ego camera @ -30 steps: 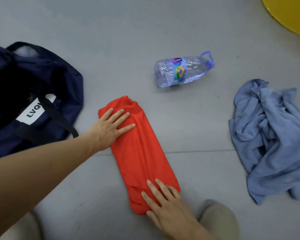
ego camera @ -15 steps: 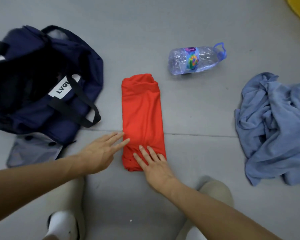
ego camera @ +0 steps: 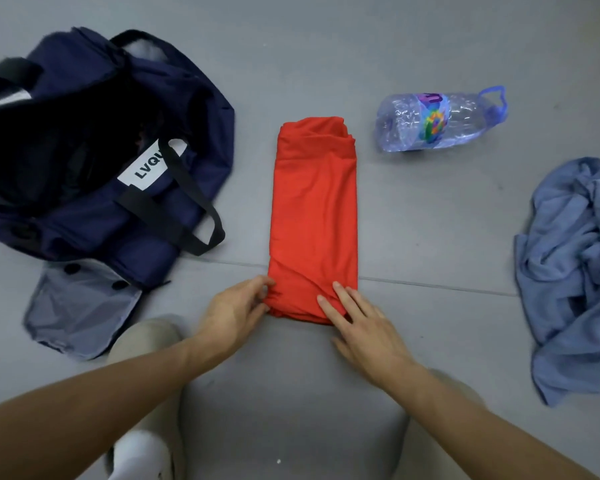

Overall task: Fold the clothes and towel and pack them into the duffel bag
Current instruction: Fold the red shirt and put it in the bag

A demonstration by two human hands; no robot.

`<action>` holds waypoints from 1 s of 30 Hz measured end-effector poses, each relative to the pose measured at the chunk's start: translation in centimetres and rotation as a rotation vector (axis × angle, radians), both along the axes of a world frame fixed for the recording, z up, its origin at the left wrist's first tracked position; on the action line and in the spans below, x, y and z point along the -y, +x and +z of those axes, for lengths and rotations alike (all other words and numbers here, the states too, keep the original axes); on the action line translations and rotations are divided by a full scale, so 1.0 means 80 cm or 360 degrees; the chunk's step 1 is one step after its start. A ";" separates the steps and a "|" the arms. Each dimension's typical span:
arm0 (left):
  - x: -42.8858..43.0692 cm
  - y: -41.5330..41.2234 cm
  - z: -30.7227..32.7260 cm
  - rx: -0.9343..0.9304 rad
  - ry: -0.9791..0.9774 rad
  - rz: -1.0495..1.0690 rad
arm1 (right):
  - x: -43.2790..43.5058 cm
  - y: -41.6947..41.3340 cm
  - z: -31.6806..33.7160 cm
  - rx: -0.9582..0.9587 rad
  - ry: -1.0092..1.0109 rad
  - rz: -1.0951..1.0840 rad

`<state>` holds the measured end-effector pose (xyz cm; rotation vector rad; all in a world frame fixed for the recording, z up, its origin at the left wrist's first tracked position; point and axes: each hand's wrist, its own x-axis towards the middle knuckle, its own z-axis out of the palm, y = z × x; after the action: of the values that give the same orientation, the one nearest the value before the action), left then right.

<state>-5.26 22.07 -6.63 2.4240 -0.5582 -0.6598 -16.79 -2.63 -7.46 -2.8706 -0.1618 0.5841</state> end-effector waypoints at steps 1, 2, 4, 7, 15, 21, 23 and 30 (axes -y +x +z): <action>-0.001 0.000 0.000 0.0005 -0.0018 0.0021 | 0.001 -0.006 -0.004 0.0027 -0.0035 0.0008; -0.002 -0.002 0.002 0.0022 -0.0014 0.0021 | -0.001 -0.011 -0.008 0.0051 -0.0057 0.0006; -0.008 -0.007 0.005 0.0115 0.0032 -0.0093 | -0.006 -0.010 -0.009 0.0117 -0.0074 0.0002; -0.025 -0.019 0.004 0.0335 0.0200 -0.0521 | -0.010 -0.007 -0.010 0.0205 -0.0060 0.0019; -0.015 0.006 -0.006 0.0805 0.0216 -0.1166 | 0.018 -0.001 -0.010 0.0243 -0.0006 0.0253; -0.001 0.023 -0.020 0.0670 0.0211 -0.1075 | 0.022 0.012 -0.018 0.0312 0.0180 0.0145; -0.002 0.022 -0.020 0.0658 0.0211 -0.1069 | 0.020 0.019 -0.017 0.0348 0.0223 0.0106; -0.002 0.015 -0.021 0.0775 0.0250 -0.1040 | 0.007 0.026 -0.007 0.0357 0.0375 -0.0109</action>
<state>-4.05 22.23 -8.28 2.5455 -1.5890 -0.3521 -14.69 -3.21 -8.01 -2.6917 -0.1544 0.2124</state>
